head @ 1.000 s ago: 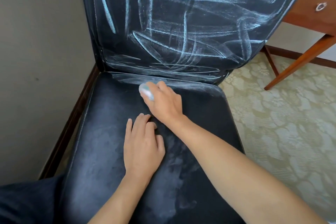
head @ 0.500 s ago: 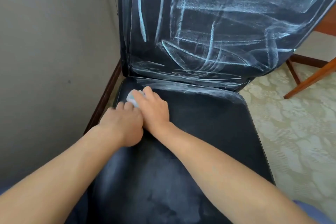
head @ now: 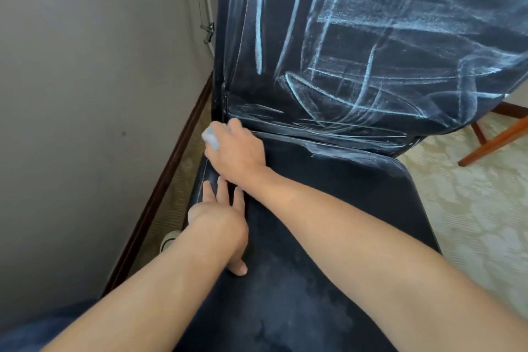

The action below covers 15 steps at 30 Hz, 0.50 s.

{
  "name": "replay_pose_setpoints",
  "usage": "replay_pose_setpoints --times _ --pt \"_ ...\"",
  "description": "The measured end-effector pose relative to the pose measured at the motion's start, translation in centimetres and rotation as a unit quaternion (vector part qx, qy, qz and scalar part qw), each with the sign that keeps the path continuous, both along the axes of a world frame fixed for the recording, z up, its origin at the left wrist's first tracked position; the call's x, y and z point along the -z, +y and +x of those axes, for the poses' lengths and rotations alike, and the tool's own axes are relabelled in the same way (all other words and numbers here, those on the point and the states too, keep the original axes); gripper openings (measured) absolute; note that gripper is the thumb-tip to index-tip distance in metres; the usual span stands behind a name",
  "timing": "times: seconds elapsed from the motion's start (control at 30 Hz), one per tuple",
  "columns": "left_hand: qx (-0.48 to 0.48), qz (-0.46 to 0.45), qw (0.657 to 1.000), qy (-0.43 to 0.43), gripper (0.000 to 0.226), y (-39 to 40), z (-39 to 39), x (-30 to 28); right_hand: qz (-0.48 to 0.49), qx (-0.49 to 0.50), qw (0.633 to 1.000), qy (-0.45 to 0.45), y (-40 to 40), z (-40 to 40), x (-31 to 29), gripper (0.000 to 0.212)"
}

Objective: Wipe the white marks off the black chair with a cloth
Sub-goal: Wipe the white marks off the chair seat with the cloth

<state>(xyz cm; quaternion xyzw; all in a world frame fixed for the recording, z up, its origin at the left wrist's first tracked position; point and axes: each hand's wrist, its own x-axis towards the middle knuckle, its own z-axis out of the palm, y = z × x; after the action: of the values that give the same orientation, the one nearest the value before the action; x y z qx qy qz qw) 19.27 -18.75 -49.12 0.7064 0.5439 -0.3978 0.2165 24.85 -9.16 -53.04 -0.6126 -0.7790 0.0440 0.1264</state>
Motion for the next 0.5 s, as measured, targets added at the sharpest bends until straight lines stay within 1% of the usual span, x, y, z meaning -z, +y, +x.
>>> replay_pose_setpoints --times 0.03,0.07,0.1,0.17,0.23,0.3,0.37,0.43,0.5 --pt "0.0 -0.001 1.0 -0.003 0.144 -0.1 -0.1 -0.1 -0.01 -0.038 0.999 -0.017 0.2 -0.1 -0.2 0.035" --pt "0.002 0.0 1.0 -0.003 0.143 -0.1 -0.2 -0.1 -0.017 -0.043 0.999 -0.03 0.5 0.3 -0.4 0.037" --pt "0.003 0.002 1.0 -0.003 0.143 -0.2 -0.2 0.0 -0.018 -0.015 0.999 -0.029 0.6 1.1 -0.4 0.036" --pt "0.004 0.01 1.0 -0.008 0.142 -0.3 -0.3 0.1 -0.013 0.085 0.996 -0.019 0.6 4.1 0.1 0.035" --pt "0.009 0.019 1.0 -0.01 0.141 -0.3 -0.3 0.3 0.012 0.177 0.983 -0.042 -0.3 8.1 0.8 0.033" --pt "0.013 0.028 0.999 -0.007 0.141 -0.3 -0.1 0.5 0.035 0.228 0.972 -0.046 -1.4 10.5 1.3 0.036" --pt "0.015 0.034 0.999 -0.007 0.143 -0.1 0.1 0.7 0.032 0.236 0.971 -0.009 -2.3 10.6 1.5 0.041" --pt "0.015 0.037 0.999 -0.004 0.143 -0.1 0.2 0.9 0.03 0.22 0.974 0.034 -2.7 9.8 1.8 0.04" --pt "0.021 0.042 0.999 0.002 0.143 -0.2 0.3 1.0 0.041 0.188 0.98 0.053 -2.1 8.7 1.6 0.037"
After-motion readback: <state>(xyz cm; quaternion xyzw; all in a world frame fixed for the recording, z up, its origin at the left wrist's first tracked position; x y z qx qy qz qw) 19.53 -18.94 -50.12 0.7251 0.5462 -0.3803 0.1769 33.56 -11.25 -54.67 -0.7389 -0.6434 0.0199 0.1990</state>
